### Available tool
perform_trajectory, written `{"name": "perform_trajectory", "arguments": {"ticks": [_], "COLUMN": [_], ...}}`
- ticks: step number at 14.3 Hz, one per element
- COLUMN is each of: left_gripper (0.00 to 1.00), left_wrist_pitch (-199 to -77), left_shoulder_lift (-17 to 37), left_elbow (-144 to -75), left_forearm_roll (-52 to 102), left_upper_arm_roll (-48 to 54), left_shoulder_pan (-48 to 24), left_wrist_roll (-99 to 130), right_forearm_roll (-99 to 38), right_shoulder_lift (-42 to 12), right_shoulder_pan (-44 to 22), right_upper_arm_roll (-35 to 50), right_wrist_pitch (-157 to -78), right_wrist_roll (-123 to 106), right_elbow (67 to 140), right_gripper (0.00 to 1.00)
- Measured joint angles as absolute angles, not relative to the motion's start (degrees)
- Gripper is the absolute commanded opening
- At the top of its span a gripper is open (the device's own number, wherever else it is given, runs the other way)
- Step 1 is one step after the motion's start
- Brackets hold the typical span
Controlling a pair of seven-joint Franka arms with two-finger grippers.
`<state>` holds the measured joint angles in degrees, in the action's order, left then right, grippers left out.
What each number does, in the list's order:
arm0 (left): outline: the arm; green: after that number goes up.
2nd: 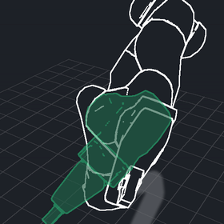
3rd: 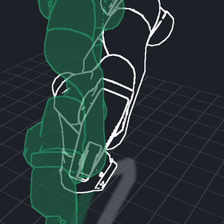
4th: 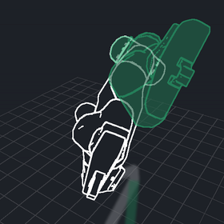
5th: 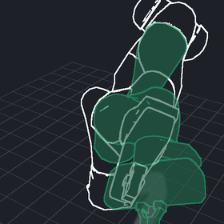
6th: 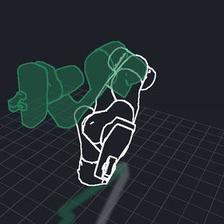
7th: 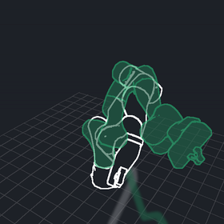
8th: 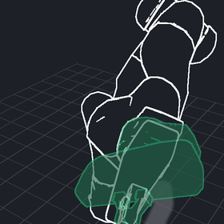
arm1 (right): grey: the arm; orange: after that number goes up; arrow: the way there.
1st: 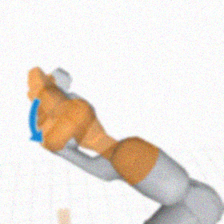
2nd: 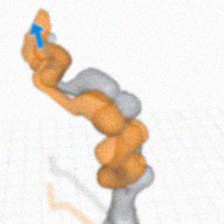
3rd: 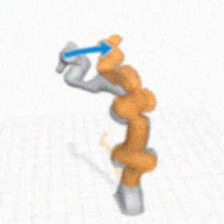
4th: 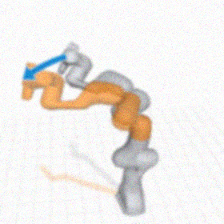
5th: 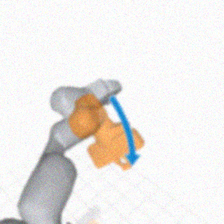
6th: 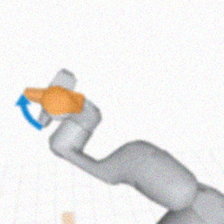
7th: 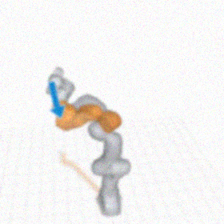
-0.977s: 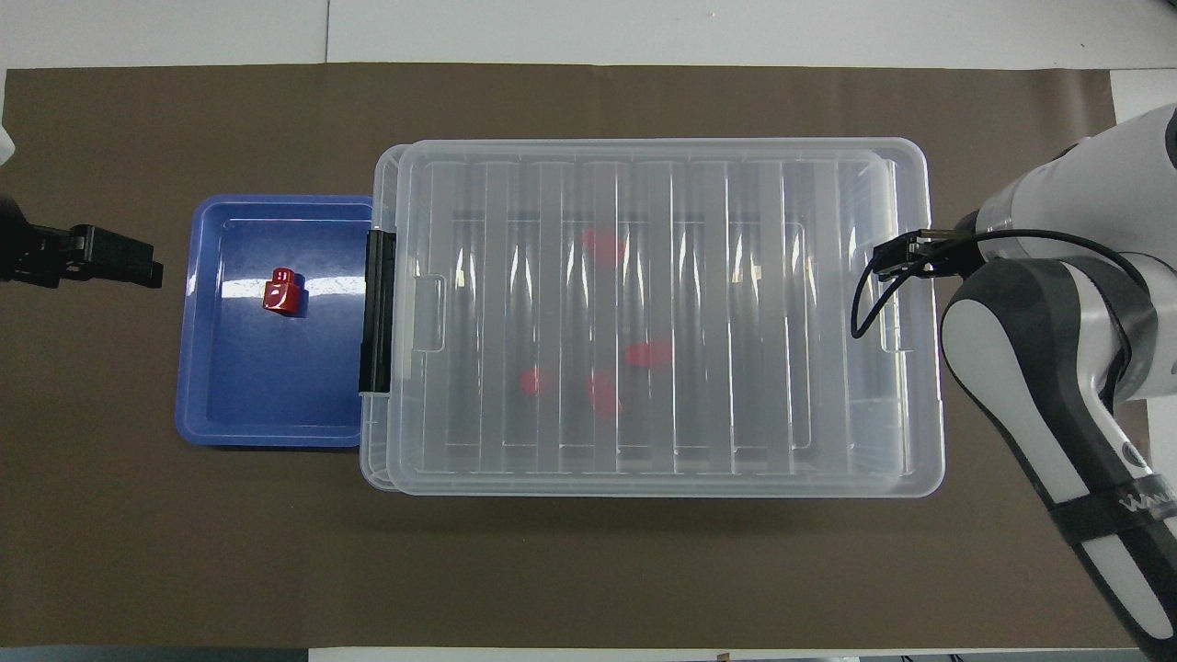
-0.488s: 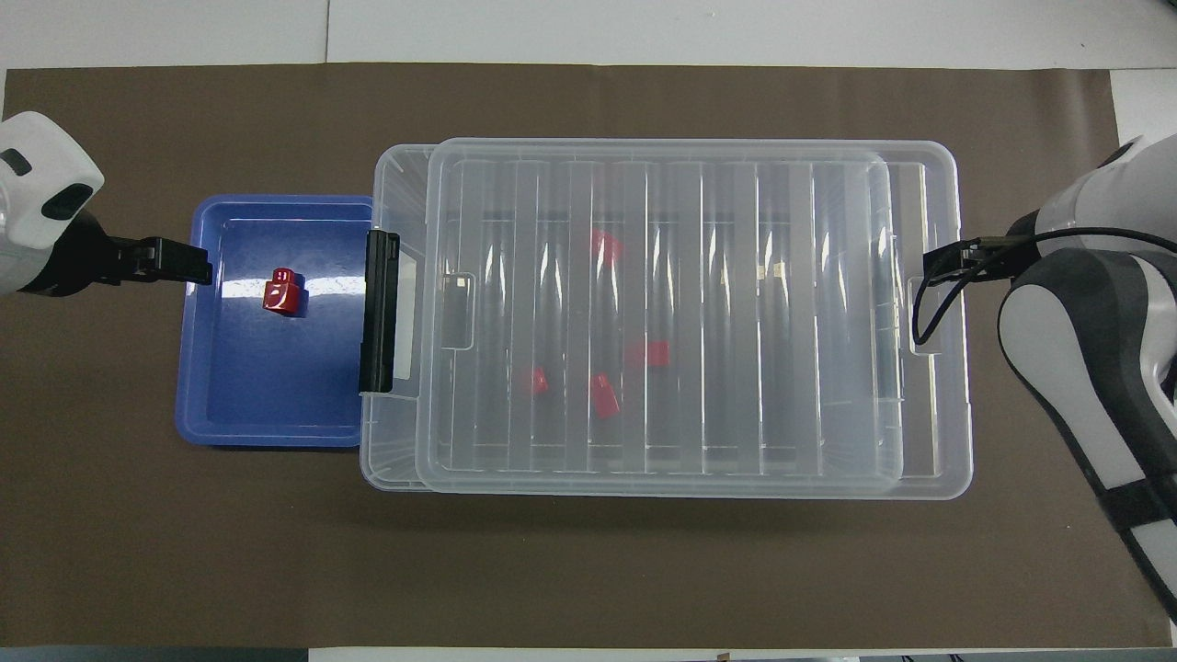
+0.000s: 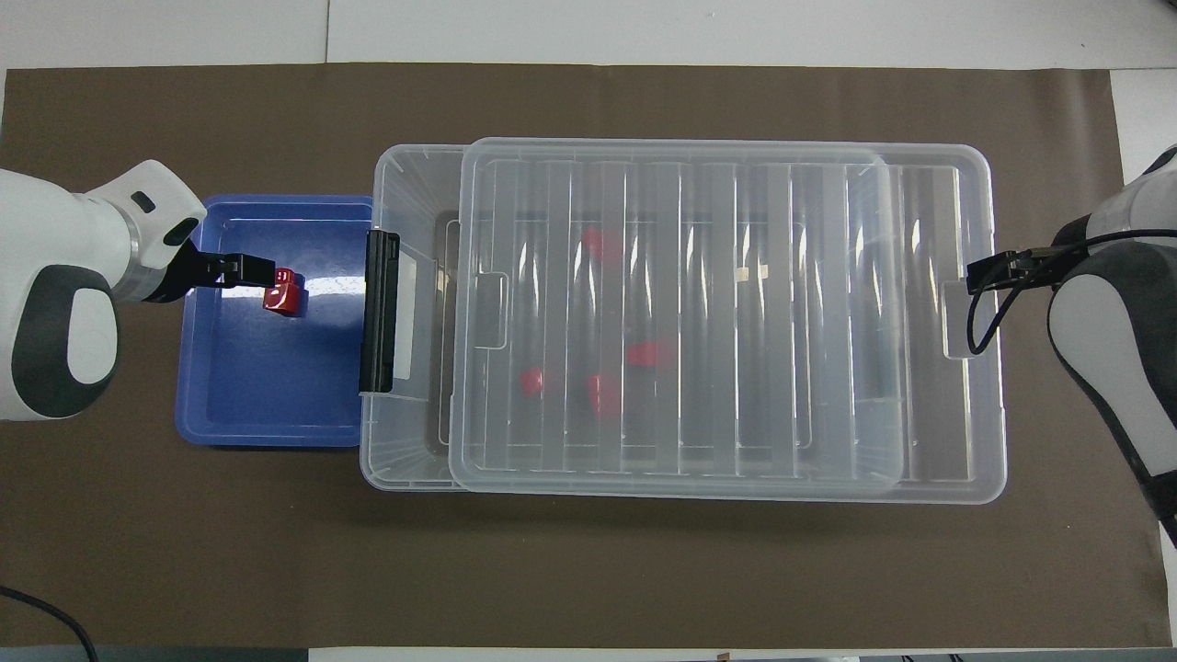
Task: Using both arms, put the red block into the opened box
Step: 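Grasp the red die with the left gripper while the right gripper pushes the lid, then lift the red die with the left gripper toward the opened box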
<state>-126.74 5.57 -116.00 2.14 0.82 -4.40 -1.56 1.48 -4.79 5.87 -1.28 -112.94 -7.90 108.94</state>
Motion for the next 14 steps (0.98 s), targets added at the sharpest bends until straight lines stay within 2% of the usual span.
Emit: {"name": "perform_trajectory", "arguments": {"ticks": [5,10,11,12,14], "left_gripper": [1.0,0.98,0.81,0.51,0.17], "left_wrist_pitch": [-135.3,-139.59,-139.67,-139.8,-141.09], "left_shoulder_lift": [9.72,11.37,11.59,11.75,11.98], "left_elbow": [-119.16,-122.87,-122.95,-122.99,-123.1], "left_forearm_roll": [2.14,2.14,2.13,2.13,2.13], "left_upper_arm_roll": [0.89,0.88,0.88,0.88,0.83], "left_shoulder_pan": [-5.02,-5.02,-5.02,-5.02,-4.98], "left_wrist_roll": [-2.28,-4.82,-4.88,-4.91,-4.91], "right_forearm_roll": [1.48,1.48,1.48,1.48,1.48], "right_shoulder_lift": [-4.78,-4.78,-4.78,-4.78,-4.78], "right_shoulder_pan": [5.88,5.95,5.96,5.97,5.97], "right_upper_arm_roll": [-4.29,-7.47,-7.85,-8.18,-8.7], "right_wrist_pitch": [-113.25,-113.26,-113.26,-113.26,-113.26], "right_wrist_roll": [-13.13,-18.61,-19.32,-19.88,-21.02], "right_elbow": [108.86,108.7,108.6,108.48,108.33], "right_gripper": [1.0,1.0,1.0,1.0,1.0]}}
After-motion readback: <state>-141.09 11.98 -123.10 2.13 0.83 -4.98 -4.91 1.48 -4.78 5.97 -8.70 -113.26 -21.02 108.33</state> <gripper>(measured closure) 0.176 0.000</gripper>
